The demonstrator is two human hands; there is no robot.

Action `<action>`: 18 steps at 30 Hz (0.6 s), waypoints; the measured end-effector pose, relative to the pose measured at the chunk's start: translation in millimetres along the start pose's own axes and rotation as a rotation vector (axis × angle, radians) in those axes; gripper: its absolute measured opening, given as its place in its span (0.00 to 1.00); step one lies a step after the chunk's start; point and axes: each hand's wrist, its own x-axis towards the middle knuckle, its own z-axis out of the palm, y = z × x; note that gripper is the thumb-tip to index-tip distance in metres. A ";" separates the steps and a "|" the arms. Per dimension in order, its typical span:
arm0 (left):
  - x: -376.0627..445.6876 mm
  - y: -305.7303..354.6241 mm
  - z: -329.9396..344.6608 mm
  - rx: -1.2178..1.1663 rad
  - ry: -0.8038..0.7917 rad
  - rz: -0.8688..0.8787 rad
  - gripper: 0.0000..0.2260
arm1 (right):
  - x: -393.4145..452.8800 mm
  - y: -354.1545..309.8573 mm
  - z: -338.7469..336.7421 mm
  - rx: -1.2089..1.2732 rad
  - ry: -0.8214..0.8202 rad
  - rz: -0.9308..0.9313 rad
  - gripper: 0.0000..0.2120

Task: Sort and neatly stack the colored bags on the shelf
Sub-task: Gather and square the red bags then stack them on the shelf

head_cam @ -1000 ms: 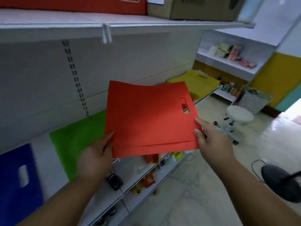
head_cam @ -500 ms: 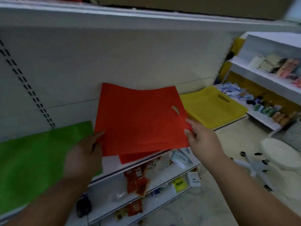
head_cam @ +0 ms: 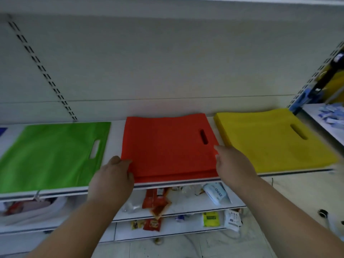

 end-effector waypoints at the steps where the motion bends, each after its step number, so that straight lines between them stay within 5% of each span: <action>1: -0.6 1.8 -0.5 0.022 -0.005 -0.004 0.19 | -0.5 0.3 1.5 -0.032 -0.003 -0.001 0.15; 12: -1.1 11.6 7.0 0.156 -0.039 -0.039 0.15 | -0.5 1.5 14.2 -0.204 0.037 -0.060 0.05; 18: -18.7 0.1 6.6 0.110 0.119 -0.048 0.12 | -8.8 -20.1 4.6 -0.204 0.143 -0.148 0.13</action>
